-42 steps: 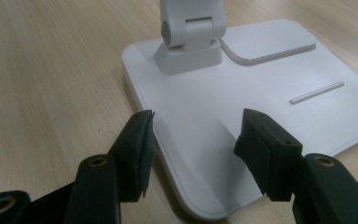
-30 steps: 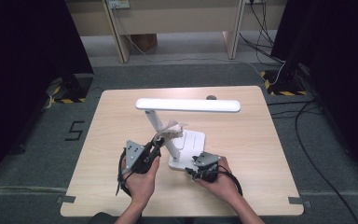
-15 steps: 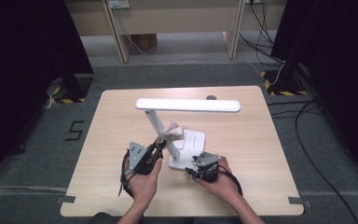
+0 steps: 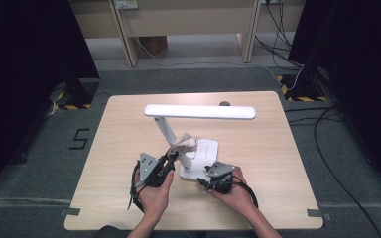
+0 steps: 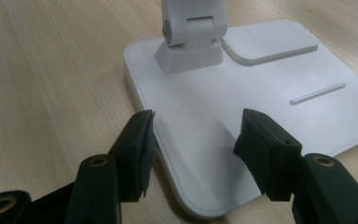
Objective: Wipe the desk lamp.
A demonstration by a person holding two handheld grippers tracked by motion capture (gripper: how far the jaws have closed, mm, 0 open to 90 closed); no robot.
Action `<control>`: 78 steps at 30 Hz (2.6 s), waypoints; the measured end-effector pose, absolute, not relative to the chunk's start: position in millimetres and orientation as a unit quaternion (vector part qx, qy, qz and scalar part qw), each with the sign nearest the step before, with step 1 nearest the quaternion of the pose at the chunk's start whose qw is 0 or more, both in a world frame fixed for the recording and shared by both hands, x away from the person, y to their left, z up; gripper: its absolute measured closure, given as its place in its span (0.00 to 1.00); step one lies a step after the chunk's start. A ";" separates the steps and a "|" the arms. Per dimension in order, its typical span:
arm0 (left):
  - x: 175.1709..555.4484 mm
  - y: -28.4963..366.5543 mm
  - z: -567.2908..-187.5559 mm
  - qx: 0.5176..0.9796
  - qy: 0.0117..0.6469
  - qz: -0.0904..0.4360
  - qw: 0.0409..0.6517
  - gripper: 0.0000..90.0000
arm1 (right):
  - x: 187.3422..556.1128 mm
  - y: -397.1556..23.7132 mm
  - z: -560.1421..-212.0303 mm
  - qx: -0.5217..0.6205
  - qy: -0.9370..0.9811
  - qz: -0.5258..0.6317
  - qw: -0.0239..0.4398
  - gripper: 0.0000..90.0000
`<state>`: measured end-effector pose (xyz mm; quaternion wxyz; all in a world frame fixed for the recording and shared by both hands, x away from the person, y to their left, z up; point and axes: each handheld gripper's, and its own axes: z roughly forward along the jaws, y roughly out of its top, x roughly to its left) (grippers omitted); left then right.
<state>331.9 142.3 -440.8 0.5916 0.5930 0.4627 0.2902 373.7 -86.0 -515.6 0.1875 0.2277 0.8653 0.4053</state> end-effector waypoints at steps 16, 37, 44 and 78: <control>332.5 137.7 -454.4 0.603 0.470 0.282 0.580 0.91 | 373.2 -85.9 -515.5 0.229 0.866 0.404 0.186 0.51; 333.1 132.0 -471.3 0.617 0.476 0.272 0.564 0.91 | 373.1 -85.8 -515.5 0.229 0.866 0.404 0.186 0.51; 333.5 129.7 -479.3 0.628 0.478 0.266 0.554 0.91 | 373.1 -85.8 -515.5 0.228 0.866 0.404 0.186 0.51; 331.1 157.2 -487.2 0.637 0.521 0.225 0.522 0.91 | 373.4 -85.9 -515.5 0.227 0.866 0.404 0.188 0.51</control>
